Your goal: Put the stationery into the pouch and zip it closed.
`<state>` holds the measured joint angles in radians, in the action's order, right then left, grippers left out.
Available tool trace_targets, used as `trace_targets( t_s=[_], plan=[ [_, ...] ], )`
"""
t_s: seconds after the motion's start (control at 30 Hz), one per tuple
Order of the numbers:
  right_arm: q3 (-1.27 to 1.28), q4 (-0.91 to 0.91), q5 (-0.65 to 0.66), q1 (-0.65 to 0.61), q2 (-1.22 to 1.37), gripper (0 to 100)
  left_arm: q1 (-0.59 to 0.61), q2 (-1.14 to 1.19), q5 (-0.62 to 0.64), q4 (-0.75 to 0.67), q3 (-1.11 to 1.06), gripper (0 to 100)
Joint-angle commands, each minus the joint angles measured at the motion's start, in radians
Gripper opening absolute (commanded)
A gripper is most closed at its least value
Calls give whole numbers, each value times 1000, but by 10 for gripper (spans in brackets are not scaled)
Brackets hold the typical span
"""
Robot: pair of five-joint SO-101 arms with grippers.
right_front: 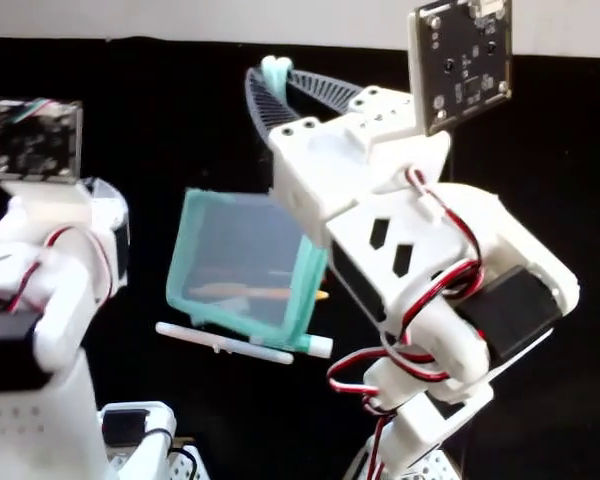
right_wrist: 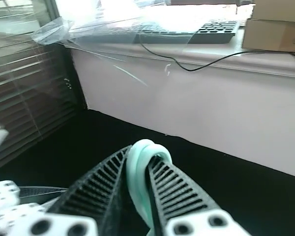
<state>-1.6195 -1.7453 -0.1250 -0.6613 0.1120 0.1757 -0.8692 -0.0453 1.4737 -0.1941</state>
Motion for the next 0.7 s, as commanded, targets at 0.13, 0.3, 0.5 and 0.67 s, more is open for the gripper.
trace_targets(
  t_s=[0.13, 0.3, 0.5, 0.67],
  plan=[
    [-10, 101, 135, -147, -5, 6, 4, -7, -18, -34, -7, 112],
    [-10, 107, 192, -274, -2, 6, 5, -7, -17, -34, -7, 175],
    [-8, 193, 204, -341, -2, 6, 31, -8, -17, -34, -8, 175],
    [-8, 271, 204, -341, -1, 6, 119, -13, -17, -26, -13, 178]
  ],
)
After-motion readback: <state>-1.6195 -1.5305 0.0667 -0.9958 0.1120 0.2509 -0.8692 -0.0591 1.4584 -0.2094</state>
